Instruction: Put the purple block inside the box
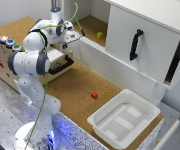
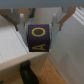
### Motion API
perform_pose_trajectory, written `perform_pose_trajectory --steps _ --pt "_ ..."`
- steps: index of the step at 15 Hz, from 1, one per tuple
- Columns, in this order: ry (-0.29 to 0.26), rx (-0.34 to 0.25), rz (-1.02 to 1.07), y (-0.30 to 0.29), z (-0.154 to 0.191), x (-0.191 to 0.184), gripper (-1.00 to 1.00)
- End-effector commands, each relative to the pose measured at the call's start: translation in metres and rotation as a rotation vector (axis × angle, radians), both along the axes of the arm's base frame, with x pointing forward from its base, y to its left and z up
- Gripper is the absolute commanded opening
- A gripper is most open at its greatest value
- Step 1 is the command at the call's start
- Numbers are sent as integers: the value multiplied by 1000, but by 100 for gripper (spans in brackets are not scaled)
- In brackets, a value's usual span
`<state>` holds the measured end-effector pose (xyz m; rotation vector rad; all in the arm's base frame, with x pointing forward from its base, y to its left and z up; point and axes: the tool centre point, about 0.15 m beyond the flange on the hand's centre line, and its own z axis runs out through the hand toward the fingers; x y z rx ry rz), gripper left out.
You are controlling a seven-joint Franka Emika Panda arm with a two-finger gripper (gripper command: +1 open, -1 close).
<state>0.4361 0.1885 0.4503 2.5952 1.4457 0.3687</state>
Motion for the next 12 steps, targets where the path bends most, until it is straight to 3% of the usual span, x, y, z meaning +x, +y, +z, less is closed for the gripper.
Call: perform_pose_trajectory --steps 1,10,12 --pt "-12 1 -164 -81 -2 -17 -100" --pt "39 41 -397 -219 -30 -54 -100" --pt "27 16 -491 -244 -34 -53 -100"
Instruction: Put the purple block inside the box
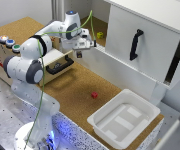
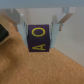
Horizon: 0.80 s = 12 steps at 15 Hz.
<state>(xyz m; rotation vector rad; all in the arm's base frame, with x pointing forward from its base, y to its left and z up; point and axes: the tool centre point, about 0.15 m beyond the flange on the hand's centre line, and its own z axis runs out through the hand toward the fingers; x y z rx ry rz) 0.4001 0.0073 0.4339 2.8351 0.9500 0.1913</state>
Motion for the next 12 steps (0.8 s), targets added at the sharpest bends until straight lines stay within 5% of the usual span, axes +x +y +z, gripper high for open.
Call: perform_pose_trajectory --steps 1,4,9,12 --pt "-62 6 -192 -81 -19 -17 -100" --pt "-56 -54 -387 -135 -30 -20 -100" --pt "-33 -17 -524 -232 -56 -12 -100" --pt "-34 -46 -549 -296 -75 -8 -100"
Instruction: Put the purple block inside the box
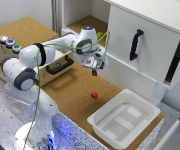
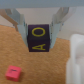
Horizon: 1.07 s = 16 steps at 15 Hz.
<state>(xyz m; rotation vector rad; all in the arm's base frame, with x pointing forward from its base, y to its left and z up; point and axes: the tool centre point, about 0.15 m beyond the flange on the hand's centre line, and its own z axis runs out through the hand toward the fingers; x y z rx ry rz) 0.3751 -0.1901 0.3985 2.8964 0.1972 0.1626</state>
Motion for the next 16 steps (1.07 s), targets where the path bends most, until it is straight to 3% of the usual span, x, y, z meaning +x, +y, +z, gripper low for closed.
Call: perform_pose_trajectory --steps 1,7,14,16 --pt "12 15 -47 -119 -47 17 -100" --pt "34 26 -76 -214 -90 8 -100" --pt "33 180 -77 -256 -140 -1 -100" --pt "17 258 -71 -256 -151 0 -100"
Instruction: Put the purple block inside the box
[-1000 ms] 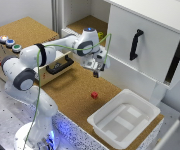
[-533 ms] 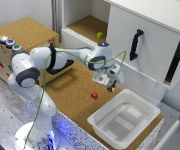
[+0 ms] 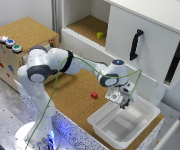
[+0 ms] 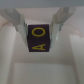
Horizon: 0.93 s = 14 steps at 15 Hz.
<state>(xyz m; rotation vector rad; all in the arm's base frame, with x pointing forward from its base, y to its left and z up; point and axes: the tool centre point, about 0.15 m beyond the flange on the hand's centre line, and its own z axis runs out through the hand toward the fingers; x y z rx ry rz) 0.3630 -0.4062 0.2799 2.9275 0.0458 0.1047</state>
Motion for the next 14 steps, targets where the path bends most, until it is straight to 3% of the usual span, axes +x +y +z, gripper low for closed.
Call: perform_pose_trajectory --steps 1,7,8,14 --pt "-28 249 31 -39 -37 13 -100" --pt "-40 249 15 -32 -44 24 -100" --pt "-44 240 14 -28 -42 25 100" --pt "-90 232 15 -8 -10 19 100"
